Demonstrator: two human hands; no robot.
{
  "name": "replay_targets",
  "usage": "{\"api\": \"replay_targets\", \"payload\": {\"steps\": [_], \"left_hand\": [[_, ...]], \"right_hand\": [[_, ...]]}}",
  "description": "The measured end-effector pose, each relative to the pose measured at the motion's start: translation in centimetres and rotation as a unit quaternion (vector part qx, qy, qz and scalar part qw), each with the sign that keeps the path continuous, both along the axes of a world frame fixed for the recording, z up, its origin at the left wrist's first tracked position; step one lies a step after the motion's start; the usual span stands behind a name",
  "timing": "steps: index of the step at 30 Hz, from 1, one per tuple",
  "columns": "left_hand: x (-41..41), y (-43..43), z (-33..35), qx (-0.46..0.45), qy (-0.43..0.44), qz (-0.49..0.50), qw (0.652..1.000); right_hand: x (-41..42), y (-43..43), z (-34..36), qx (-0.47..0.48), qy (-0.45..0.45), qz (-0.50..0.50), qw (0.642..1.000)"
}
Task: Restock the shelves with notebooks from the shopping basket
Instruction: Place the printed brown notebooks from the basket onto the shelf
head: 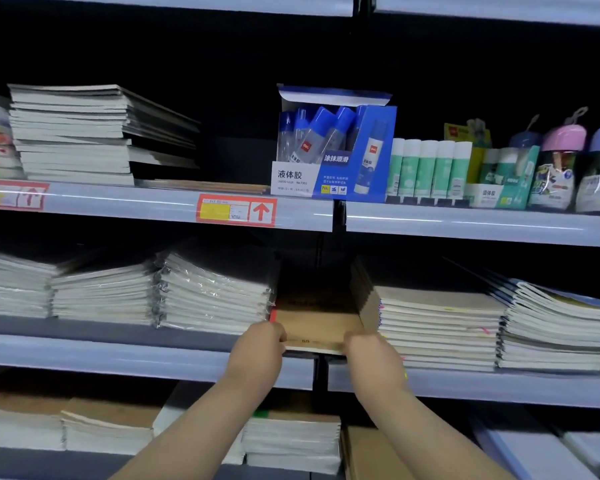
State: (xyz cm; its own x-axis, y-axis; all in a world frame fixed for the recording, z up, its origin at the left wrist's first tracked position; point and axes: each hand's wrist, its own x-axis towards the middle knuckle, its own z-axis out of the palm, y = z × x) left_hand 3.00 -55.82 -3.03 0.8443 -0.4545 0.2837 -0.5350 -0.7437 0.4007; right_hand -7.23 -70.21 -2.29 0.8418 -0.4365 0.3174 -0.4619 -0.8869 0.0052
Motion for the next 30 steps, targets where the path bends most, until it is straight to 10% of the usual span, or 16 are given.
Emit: {"api": "replay_targets", "payload": {"steps": [30], "left_hand": [[3.8,-4.4,-0.2,0.176,-0.145,0.058,0.972]], "right_hand": [[5.5,-1.0,0.7,0.018,0.005,0.011,1.000]]}}
